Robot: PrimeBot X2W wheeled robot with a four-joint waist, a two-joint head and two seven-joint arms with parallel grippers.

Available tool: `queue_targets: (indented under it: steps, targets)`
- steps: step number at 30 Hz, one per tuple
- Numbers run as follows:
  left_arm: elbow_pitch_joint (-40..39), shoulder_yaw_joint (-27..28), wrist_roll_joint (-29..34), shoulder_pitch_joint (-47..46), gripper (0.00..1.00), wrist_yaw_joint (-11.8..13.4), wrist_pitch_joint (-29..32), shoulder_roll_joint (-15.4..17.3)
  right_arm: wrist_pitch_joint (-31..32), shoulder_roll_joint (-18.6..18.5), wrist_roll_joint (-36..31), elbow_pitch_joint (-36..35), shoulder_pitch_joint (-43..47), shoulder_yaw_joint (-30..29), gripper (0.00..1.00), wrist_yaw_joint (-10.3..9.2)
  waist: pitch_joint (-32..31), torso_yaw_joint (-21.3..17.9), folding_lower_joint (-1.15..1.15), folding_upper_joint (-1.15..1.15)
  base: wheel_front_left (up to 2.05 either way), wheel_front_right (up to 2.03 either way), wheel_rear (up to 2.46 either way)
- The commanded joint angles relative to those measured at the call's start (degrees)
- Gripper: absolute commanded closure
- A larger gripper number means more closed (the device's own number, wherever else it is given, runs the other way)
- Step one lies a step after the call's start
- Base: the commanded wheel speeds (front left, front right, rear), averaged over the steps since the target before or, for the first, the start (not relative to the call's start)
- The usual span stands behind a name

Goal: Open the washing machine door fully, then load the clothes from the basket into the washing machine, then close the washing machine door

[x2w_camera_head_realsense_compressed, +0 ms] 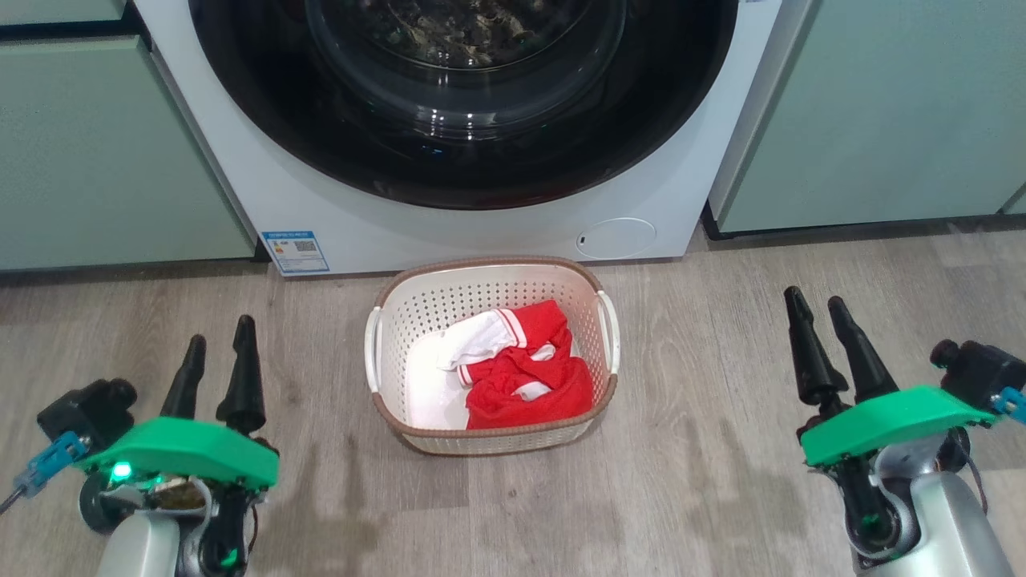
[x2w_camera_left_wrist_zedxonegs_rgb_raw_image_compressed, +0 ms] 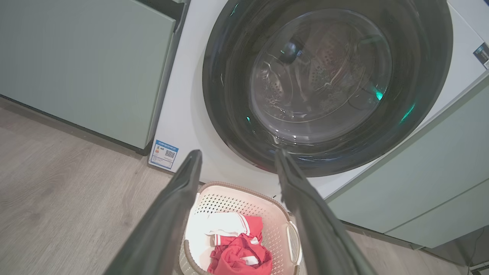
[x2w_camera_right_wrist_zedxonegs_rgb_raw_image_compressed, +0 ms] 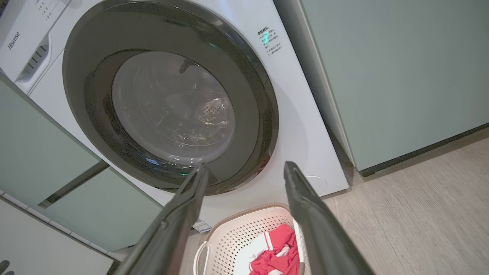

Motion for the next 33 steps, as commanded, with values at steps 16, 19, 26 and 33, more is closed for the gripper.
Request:
queue_targets:
  steps: [16, 19, 26, 33]
  targets:
    - [-2.86, 0.8, 10.43, -1.22, 0.0, 2.53, -3.3, 2.17, -2.27, 0.51, -12.75, -1.33, -2.08, 1.5, 0.0, -0.01, 0.12, 0.2, 0.0, 0.0, 0.0, 0.0, 0.0]
    - [-3.03, 1.0, 11.43, -1.16, 0.0, 2.46, -3.8, 1.9, -2.53, 0.62, -14.33, -1.52, -2.12, 1.4, 0.0, -0.01, 0.15, 0.2, 0.0, 0.0, 0.0, 0.0, 0.0]
    - [-3.31, 1.61, 13.47, -1.06, 0.0, 1.84, -4.81, 1.19, -2.66, 0.77, -16.9, -1.73, -2.06, 1.0, 0.0, -0.01, 0.29, 0.2, 0.0, 0.0, 0.0, 0.0, 0.0]
    - [-2.87, 2.61, 16.45, -1.13, 0.0, 0.91, -5.98, 0.59, -2.88, 0.82, -20.32, -1.79, -2.36, 1.32, 0.0, -0.01, 0.59, 0.06, 0.0, 0.0, 0.0, 0.0, 0.0]
